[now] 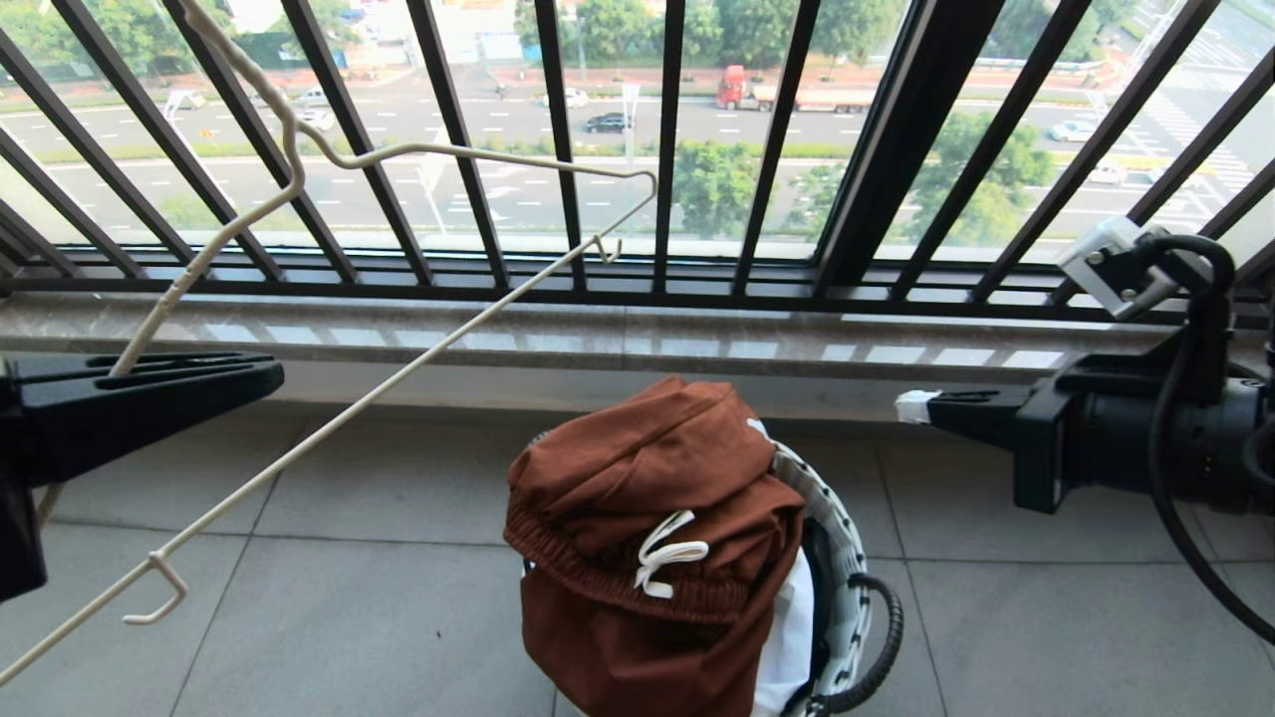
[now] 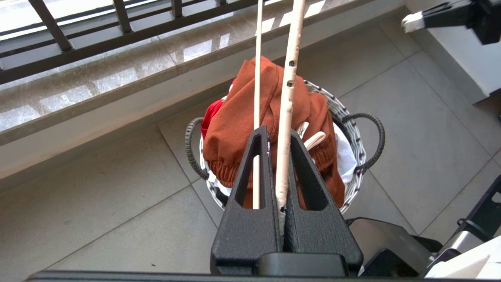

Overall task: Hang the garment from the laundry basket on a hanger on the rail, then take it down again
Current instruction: Pick up clothes from the basket

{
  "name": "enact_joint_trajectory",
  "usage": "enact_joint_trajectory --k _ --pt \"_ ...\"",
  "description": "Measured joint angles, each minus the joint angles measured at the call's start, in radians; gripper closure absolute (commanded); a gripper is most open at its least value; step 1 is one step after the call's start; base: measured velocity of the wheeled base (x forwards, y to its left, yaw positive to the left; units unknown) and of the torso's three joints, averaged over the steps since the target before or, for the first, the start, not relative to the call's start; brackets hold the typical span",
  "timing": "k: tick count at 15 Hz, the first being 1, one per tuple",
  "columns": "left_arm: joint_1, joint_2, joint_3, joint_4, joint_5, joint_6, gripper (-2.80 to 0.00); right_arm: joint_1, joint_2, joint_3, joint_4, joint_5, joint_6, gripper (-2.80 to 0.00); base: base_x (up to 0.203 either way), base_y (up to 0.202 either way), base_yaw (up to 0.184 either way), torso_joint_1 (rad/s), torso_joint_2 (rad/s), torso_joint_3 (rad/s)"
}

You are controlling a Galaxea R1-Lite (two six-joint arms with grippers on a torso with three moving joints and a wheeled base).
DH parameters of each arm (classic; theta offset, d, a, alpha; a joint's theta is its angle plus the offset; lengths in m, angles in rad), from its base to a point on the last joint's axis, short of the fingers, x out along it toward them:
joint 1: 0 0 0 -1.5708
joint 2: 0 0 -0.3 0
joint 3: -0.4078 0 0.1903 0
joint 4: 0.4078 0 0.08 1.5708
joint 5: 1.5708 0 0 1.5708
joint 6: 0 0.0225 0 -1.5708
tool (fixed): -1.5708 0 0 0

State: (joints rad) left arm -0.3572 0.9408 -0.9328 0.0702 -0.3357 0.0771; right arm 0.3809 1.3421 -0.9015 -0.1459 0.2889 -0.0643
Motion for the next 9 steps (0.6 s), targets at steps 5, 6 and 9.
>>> enact_joint_trajectory --k 5,6,9 --pt "0.001 -0.019 -0.034 -0.001 0.043 -0.028 0.00 0.215 0.168 -0.116 -0.016 -0.019 0.007 0.00 0.000 0.000 0.000 0.000 0.00 0.000" --pt "0.001 -0.019 -0.036 -0.002 0.060 -0.028 0.00 0.264 0.195 -0.130 -0.031 -0.050 0.009 0.00 0.000 0.000 0.000 0.000 0.00 0.000" --pt "0.001 -0.024 -0.045 -0.002 0.075 -0.028 0.00 0.347 0.286 -0.155 -0.115 -0.111 0.008 0.00 0.000 0.000 0.000 0.000 0.00 0.000"
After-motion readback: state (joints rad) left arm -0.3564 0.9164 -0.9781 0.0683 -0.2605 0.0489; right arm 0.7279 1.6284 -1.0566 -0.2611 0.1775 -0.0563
